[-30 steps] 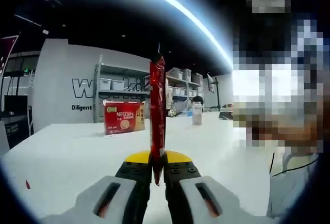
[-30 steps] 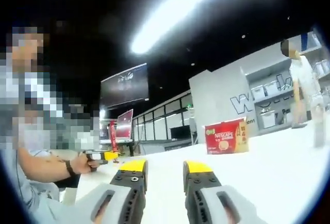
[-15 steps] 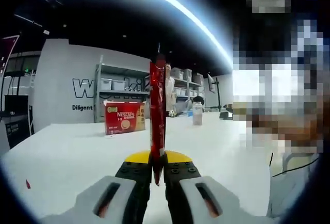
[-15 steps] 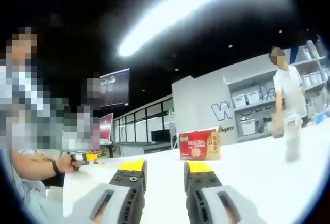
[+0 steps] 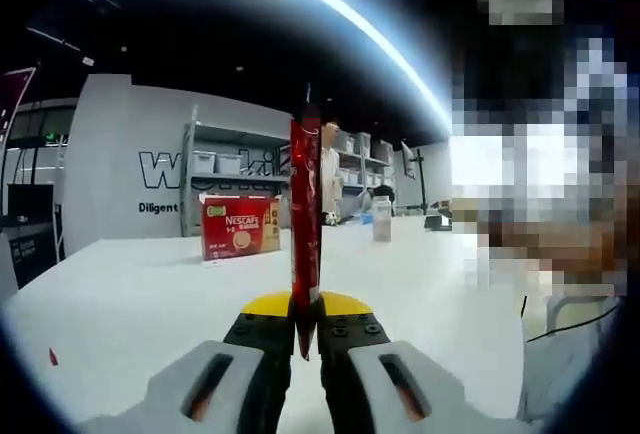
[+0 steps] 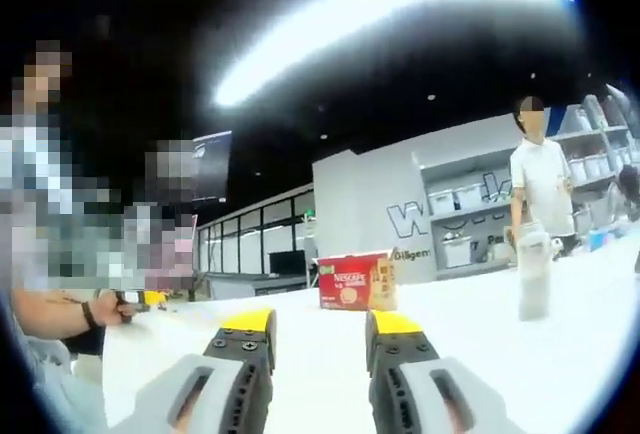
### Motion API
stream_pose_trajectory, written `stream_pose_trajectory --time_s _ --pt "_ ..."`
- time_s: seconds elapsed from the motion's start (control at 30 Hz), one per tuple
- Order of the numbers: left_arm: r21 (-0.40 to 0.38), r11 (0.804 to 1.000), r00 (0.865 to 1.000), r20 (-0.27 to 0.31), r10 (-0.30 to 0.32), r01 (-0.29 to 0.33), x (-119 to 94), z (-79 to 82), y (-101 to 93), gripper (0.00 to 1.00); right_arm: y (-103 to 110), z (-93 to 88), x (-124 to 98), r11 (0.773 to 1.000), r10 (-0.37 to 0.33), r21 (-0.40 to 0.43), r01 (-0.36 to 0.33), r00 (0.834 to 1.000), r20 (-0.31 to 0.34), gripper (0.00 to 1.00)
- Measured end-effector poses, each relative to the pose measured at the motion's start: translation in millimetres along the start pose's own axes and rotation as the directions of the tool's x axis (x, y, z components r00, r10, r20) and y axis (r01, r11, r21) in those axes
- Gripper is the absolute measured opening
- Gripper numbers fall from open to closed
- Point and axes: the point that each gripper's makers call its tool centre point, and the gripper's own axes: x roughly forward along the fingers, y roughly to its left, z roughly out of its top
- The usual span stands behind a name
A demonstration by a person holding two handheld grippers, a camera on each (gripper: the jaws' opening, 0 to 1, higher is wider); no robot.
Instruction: Tear open the coffee pouch, take out the coffee, and pour the coffee from the pouch into the cup
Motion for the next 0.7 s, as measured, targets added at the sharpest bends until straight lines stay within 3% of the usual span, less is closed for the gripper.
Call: stream_pose_trajectory --time_s 0.7 --pt "-0.009 1.0 1.0 0.013 0.007 -0.007 -1.5 2.4 0.2 0.11 -37.9 -6.1 -19.4 0.994 -0.107 -0.015 0.107 0.994 -0.007 0.39"
